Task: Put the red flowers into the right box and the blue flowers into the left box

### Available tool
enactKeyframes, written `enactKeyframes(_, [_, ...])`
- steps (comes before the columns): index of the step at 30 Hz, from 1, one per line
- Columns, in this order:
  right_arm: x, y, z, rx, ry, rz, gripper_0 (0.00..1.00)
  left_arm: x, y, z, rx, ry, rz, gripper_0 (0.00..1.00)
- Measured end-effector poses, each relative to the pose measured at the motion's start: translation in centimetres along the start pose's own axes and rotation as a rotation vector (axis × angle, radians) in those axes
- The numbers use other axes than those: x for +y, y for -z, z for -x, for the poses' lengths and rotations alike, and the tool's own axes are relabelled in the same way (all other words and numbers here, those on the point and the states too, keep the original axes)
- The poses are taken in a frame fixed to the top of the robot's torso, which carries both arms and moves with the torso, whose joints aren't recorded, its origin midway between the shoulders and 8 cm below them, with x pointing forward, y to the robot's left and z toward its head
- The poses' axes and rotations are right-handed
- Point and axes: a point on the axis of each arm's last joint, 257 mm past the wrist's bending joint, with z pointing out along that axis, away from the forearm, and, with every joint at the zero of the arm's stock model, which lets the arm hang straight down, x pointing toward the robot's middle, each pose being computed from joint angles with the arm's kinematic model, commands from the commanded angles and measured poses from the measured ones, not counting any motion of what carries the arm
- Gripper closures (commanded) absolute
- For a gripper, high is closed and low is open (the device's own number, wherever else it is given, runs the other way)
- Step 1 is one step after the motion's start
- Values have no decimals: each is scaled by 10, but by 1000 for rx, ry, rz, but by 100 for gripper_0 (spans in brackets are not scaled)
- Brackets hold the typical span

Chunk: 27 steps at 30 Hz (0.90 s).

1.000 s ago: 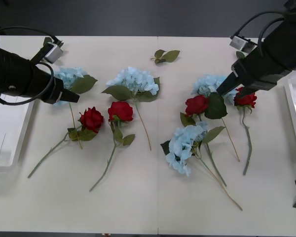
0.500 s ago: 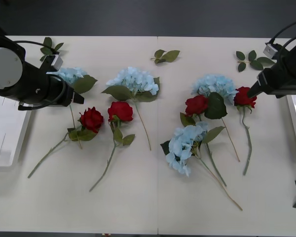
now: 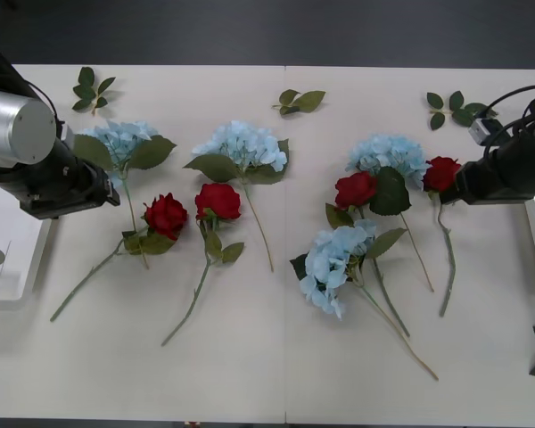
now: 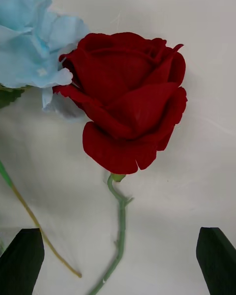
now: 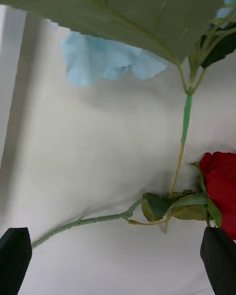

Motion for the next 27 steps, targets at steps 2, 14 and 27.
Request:
enactKeyframes(2, [-1, -9, -1, -11, 10, -10, 10, 3, -3, -2, 11, 25, 5, 0])
enactKeyframes(14, [-23, -33, -2, -41, -2, -59, 10, 26, -4, 18, 35, 276, 61, 0])
enactKeyframes(27, [-6, -56, -1, -52, 2, -54, 10, 27, -19, 30, -5, 261, 91, 0])
